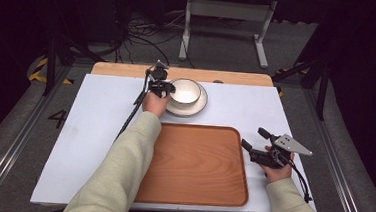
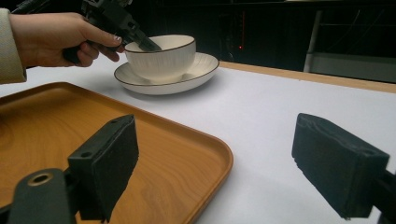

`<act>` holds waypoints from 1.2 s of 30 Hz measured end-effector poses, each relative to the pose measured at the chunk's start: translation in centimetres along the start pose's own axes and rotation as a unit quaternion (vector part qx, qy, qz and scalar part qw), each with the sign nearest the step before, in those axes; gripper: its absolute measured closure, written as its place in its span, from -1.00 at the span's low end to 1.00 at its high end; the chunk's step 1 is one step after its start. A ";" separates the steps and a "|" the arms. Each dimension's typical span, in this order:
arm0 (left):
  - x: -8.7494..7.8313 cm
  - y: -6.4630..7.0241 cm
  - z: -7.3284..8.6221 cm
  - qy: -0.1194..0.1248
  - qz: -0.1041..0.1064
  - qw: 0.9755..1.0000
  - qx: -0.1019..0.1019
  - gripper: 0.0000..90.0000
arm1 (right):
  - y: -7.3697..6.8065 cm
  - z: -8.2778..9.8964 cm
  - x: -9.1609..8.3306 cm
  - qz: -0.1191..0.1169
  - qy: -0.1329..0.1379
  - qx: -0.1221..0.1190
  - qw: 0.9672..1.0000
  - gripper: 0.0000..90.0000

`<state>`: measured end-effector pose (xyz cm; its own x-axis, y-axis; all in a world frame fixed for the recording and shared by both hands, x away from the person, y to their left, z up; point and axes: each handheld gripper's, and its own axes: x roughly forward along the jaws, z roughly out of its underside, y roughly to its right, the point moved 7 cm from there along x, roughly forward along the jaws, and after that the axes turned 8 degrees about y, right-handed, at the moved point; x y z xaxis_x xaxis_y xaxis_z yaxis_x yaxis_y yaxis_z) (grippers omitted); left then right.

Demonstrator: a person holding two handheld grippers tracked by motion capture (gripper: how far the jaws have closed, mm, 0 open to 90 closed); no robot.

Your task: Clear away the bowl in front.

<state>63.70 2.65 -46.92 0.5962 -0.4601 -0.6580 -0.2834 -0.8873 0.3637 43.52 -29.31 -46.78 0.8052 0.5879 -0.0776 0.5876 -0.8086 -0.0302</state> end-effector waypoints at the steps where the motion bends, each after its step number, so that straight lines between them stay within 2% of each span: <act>1: 0.0 0.0 0.0 0.000 0.000 1.000 -0.001 0.79 | 0.0 0.0 0.0 0.000 0.000 0.000 1.000 -0.66; 9: -0.1 0.1 0.1 -0.004 0.008 1.000 -0.012 0.79 | 0.0 0.0 0.0 0.001 0.000 0.000 1.000 -0.67; 18: -0.5 0.5 0.0 -0.003 0.008 1.000 -0.002 0.79 | 0.0 0.0 0.0 0.001 0.000 0.001 1.000 -0.67; 25: -1.7 1.1 -0.6 0.009 0.020 1.000 0.008 0.79 | 0.0 0.0 0.0 0.001 0.000 0.000 1.000 -0.66; 30: -2.8 1.4 -1.2 0.021 0.021 0.999 0.013 0.78 | 0.0 0.0 0.0 0.002 0.000 0.000 1.000 -0.66; 36: -3.9 1.5 -1.8 0.031 0.025 0.999 0.010 0.78 | 0.0 0.0 0.0 0.002 0.000 0.000 1.000 -0.66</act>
<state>62.25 3.18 -42.62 0.6270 -0.5010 -0.5966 -0.3282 -0.8644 0.3810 43.52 -29.33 -46.77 0.8076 0.5846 -0.0775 0.5841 -0.8111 -0.0307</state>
